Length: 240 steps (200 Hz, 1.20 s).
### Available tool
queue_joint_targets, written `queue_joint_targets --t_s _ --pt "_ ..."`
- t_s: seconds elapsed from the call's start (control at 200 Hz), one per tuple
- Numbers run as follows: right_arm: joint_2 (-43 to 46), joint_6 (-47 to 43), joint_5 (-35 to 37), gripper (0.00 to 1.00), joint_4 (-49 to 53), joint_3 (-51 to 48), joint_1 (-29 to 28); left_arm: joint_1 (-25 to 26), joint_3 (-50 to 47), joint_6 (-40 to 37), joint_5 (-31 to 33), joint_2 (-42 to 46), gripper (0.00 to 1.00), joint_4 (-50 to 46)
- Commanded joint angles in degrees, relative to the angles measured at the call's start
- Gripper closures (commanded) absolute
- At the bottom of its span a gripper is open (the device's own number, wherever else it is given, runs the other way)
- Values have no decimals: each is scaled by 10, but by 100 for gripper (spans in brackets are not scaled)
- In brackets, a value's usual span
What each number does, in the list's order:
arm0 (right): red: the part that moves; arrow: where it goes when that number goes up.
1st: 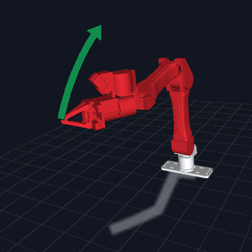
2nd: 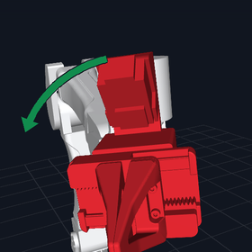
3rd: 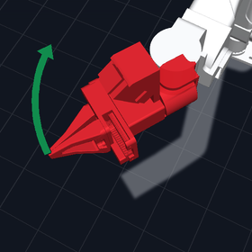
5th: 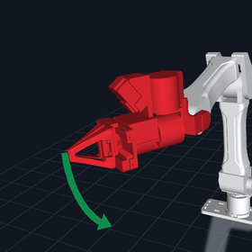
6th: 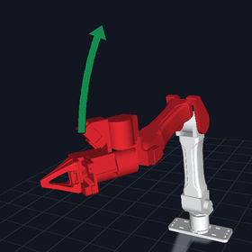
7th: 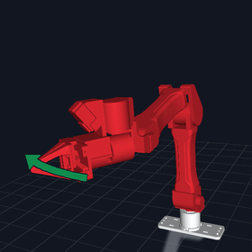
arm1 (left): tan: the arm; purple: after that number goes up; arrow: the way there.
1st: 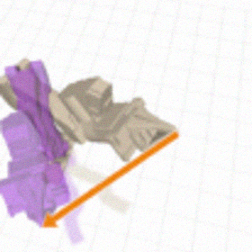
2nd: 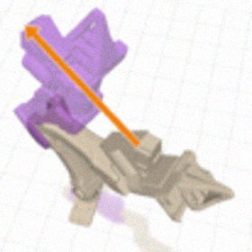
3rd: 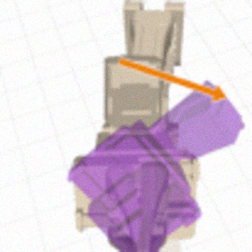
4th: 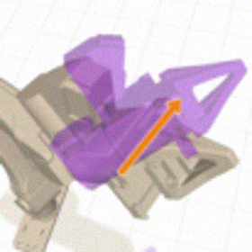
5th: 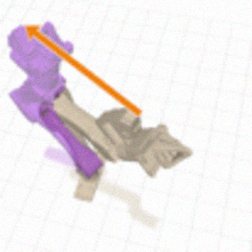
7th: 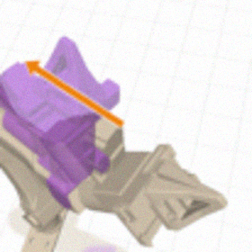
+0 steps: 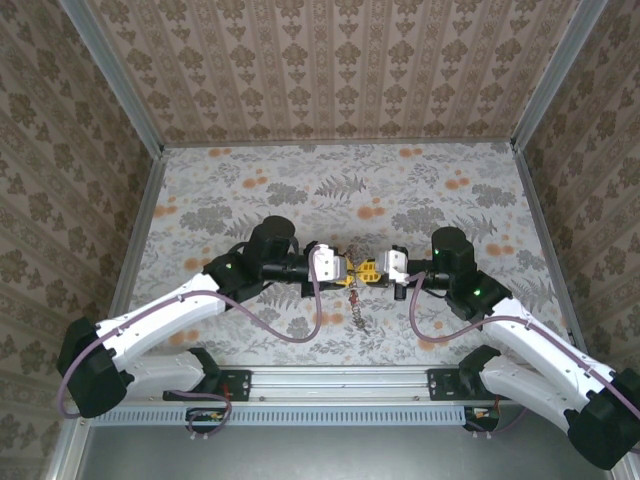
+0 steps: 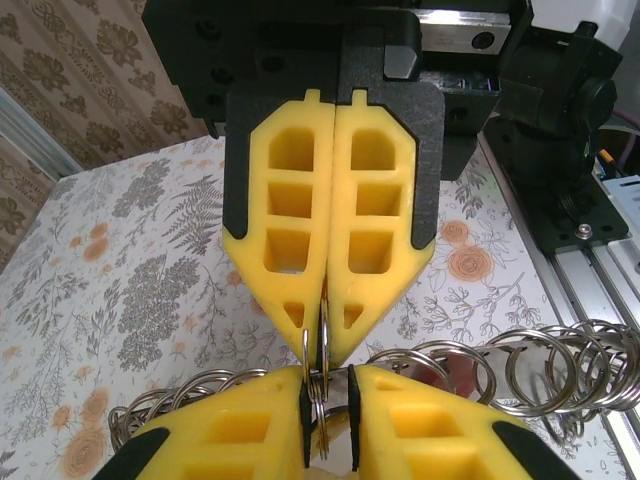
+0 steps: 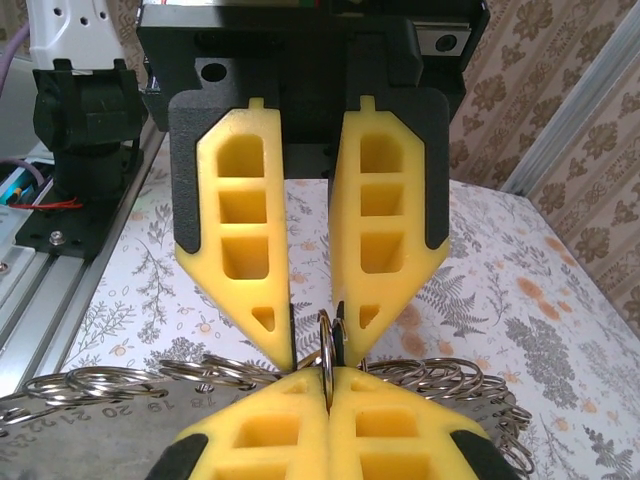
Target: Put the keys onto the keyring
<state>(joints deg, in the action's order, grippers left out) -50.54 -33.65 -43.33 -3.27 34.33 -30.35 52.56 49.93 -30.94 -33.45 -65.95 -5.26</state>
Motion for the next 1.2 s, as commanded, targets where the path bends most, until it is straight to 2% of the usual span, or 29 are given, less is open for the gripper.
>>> queue_joint_targets --t_s 0.0,0.1,0.31,0.455,0.51,0.58,0.715,0.845,1.02,1.195 --pt "2 2 -1 100 -35 1 -3 0 20 -10 -24 -2 81 -25" --pt "1 -1 -1 100 -31 1 -3 -1 24 -22 -30 2 85 -41" --pt "0 9 -4 100 -44 -4 -3 -7 30 -2 -45 0 85 -52" --pt "-1 19 -5 100 -56 -8 -3 -8 38 2 -38 -10 100 -62" --pt "1 14 -2 100 -48 -8 -4 -9 43 3 -38 -13 100 -67" --pt "5 -6 3 100 -22 -3 -4 -10 51 1 -6 -18 100 -81" --pt "11 -56 32 80 57 15 -3 -9 80 -11 23 -29 100 -133" --pt "12 -97 67 69 128 39 -4 -3 111 -40 35 -44 100 -198" --pt "0 -109 79 67 161 61 -12 6 135 -56 44 -59 100 -239" --pt "-29 -64 75 68 142 70 -26 11 143 -54 40 -67 100 -243"
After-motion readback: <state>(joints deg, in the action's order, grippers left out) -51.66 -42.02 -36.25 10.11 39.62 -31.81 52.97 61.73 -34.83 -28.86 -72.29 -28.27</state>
